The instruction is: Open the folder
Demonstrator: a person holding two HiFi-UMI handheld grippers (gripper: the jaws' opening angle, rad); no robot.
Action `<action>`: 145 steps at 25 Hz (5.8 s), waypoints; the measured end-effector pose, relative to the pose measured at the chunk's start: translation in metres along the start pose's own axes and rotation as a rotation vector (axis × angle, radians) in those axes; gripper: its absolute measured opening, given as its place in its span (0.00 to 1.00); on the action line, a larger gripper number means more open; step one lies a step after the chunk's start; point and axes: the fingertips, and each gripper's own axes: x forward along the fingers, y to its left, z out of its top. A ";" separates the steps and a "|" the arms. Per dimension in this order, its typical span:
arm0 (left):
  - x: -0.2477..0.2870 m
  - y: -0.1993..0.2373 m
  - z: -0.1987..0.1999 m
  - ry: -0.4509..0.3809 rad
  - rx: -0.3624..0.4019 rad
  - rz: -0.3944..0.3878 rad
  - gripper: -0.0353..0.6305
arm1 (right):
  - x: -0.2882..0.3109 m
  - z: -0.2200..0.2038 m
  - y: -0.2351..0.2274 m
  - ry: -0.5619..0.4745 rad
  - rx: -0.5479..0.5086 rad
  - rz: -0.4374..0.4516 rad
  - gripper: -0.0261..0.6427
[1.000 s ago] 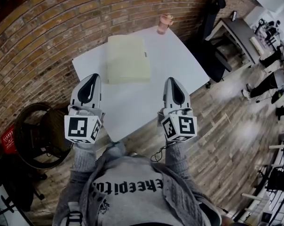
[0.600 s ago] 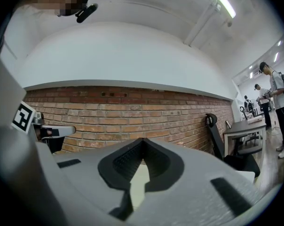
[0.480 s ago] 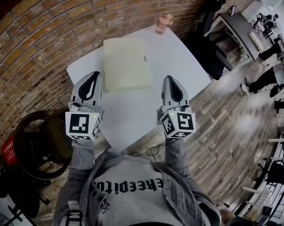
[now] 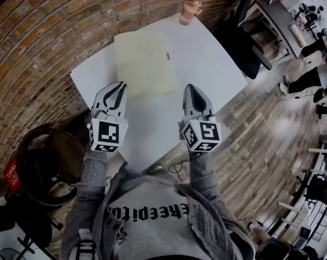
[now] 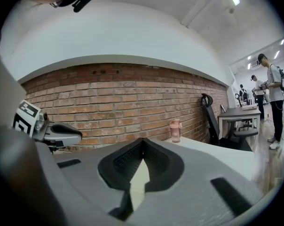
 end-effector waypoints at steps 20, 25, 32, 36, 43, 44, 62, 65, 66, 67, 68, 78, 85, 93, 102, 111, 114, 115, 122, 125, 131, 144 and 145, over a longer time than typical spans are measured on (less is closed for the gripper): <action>0.058 -0.090 -0.078 0.232 0.414 -0.293 0.22 | -0.001 -0.035 -0.006 0.092 0.011 -0.028 0.04; 0.070 -0.102 -0.088 0.255 0.505 -0.322 0.22 | 0.000 -0.040 -0.007 0.105 0.008 -0.033 0.05; 0.086 -0.109 -0.101 0.280 0.605 -0.328 0.22 | -0.001 -0.044 -0.013 0.112 0.007 -0.057 0.04; 0.093 -0.110 -0.103 0.287 0.629 -0.329 0.22 | -0.002 -0.046 -0.017 0.118 0.011 -0.071 0.04; 0.099 -0.114 -0.105 0.293 0.627 -0.336 0.22 | -0.003 -0.048 -0.021 0.124 0.016 -0.086 0.04; 0.100 -0.114 -0.106 0.294 0.623 -0.338 0.21 | -0.002 -0.049 -0.021 0.124 0.017 -0.086 0.04; 0.081 -0.100 -0.074 0.242 0.199 -0.280 0.10 | -0.006 -0.041 -0.013 0.108 0.005 -0.059 0.04; 0.073 -0.094 -0.064 0.212 0.149 -0.249 0.10 | -0.008 -0.037 -0.011 0.101 0.002 -0.051 0.04; 0.070 -0.091 -0.061 0.202 0.129 -0.236 0.09 | -0.009 -0.035 -0.010 0.099 0.001 -0.048 0.04; 0.066 -0.087 -0.058 0.192 0.107 -0.221 0.09 | -0.009 -0.034 -0.009 0.096 0.001 -0.044 0.05; 0.063 -0.083 -0.056 0.184 0.086 -0.204 0.09 | -0.010 -0.033 -0.008 0.094 0.000 -0.040 0.05; 0.023 -0.037 -0.051 0.119 -0.168 -0.019 0.08 | -0.007 -0.023 0.012 0.071 -0.012 0.018 0.04; -0.008 -0.006 -0.059 0.078 -0.416 0.100 0.07 | -0.003 -0.017 0.030 0.062 -0.022 0.067 0.04; -0.040 0.022 -0.082 0.078 -0.604 0.225 0.07 | 0.002 -0.015 0.049 0.057 -0.034 0.121 0.04; -0.068 0.045 -0.112 0.096 -0.740 0.349 0.07 | 0.005 -0.014 0.065 0.057 -0.046 0.159 0.05; -0.084 0.058 -0.138 0.136 -0.804 0.437 0.07 | 0.005 -0.012 0.067 0.058 -0.054 0.162 0.04; -0.088 0.060 -0.146 0.161 -0.810 0.457 0.07 | 0.005 -0.011 0.067 0.058 -0.054 0.162 0.04; -0.089 0.060 -0.149 0.168 -0.812 0.463 0.07 | 0.005 -0.010 0.066 0.058 -0.054 0.161 0.05; -0.095 0.063 -0.169 0.216 -0.829 0.498 0.07 | 0.008 -0.012 0.069 0.059 -0.056 0.163 0.04; -0.098 0.063 -0.178 0.246 -0.825 0.512 0.07 | 0.008 -0.013 0.070 0.059 -0.057 0.164 0.04; -0.100 0.065 -0.192 0.308 -0.793 0.528 0.07 | 0.010 -0.013 0.071 0.064 -0.058 0.165 0.04; -0.104 0.069 -0.214 0.373 -0.764 0.541 0.07 | 0.009 -0.013 0.071 0.059 -0.062 0.160 0.05; -0.104 0.068 -0.213 0.369 -0.764 0.538 0.07 | 0.008 -0.013 0.071 0.058 -0.062 0.159 0.04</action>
